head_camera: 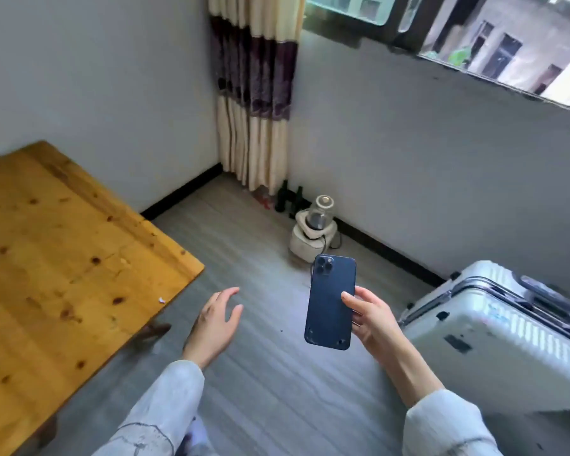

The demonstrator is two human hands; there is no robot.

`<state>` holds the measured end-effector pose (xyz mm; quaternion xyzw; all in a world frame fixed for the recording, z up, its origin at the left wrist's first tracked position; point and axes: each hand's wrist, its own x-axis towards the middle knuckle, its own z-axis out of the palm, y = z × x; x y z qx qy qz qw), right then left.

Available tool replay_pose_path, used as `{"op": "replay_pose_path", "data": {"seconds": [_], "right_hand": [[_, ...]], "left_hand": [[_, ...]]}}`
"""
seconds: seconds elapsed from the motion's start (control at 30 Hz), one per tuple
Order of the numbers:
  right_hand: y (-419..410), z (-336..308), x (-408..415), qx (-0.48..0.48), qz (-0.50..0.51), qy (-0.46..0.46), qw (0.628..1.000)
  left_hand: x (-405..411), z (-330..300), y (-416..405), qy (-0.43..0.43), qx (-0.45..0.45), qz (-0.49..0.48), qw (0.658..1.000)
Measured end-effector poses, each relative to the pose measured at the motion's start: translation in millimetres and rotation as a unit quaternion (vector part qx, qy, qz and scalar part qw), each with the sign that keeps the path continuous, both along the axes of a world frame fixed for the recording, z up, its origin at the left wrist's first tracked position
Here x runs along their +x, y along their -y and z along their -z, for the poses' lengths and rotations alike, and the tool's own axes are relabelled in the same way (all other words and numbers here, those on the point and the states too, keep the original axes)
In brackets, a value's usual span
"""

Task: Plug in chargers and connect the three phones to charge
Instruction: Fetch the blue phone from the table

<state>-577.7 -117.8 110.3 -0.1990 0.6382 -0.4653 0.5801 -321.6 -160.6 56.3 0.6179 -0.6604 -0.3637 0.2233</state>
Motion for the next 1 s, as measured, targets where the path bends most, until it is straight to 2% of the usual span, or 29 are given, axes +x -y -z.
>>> {"op": "replay_pose_path", "data": {"seconds": [0.13,0.27,0.4,0.47,0.63,0.87,1.0], "right_hand": [[-86.4,-22.7,-112.3,-0.023,0.113,-0.031,0.993],[-185.5,-40.0,-208.3,-0.041,0.246,-0.054,0.967],[-289.7,-46.8,-284.1,-0.048,0.387,-0.062,0.919],[-324.7,-47.5,-306.4,-0.045,0.438,-0.054,0.896],[-441.4,-44.5,-382.8,-0.042,0.580,-0.059,0.812],[-563.3,-37.3,-497.1,-0.054,0.701,-0.076,0.707],[-633.3,-42.5,-532.5,-0.050,0.746,-0.069,0.660]], "left_hand": [[-132.3,-25.3,-27.6,-0.002,-0.035,0.123,0.992],[-267.5,-41.6,-68.2,-0.010,-0.044,0.271,0.962],[-393.8,-53.7,-125.4,-0.011,-0.056,0.427,0.902],[-435.0,-58.1,-146.4,-0.010,-0.057,0.471,0.880],[-581.8,-63.2,-232.2,-0.016,-0.054,0.618,0.784],[-784.7,-58.7,-349.7,-0.027,-0.084,0.737,0.670],[-865.8,-59.9,-430.7,-0.026,-0.076,0.786,0.613]]}}
